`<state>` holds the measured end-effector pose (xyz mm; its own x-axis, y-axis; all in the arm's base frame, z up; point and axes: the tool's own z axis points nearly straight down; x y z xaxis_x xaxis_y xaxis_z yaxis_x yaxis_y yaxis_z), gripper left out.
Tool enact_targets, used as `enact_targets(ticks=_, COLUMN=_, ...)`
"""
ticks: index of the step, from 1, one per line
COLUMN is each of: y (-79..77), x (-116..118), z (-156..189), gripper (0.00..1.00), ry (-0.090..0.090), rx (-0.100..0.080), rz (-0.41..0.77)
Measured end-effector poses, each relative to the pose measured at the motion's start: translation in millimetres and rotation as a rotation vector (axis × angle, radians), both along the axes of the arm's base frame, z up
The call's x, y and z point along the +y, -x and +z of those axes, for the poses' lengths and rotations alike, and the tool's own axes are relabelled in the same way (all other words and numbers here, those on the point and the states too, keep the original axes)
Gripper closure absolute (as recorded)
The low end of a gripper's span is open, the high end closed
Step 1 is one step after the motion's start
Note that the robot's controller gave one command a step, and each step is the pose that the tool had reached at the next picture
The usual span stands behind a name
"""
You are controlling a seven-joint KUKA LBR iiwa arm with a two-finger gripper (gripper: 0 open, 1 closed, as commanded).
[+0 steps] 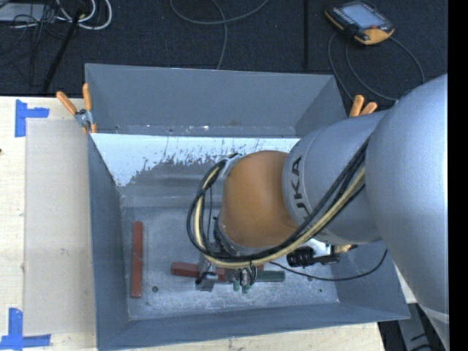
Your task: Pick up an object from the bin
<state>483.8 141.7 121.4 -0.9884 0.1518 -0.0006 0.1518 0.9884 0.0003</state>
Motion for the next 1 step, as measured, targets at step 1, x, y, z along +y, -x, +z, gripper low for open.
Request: enact_targets(ticks=1, y=0.4, x=-0.2, z=5.6, gripper=1.0, ry=0.0, rx=0.001, rz=-0.001)
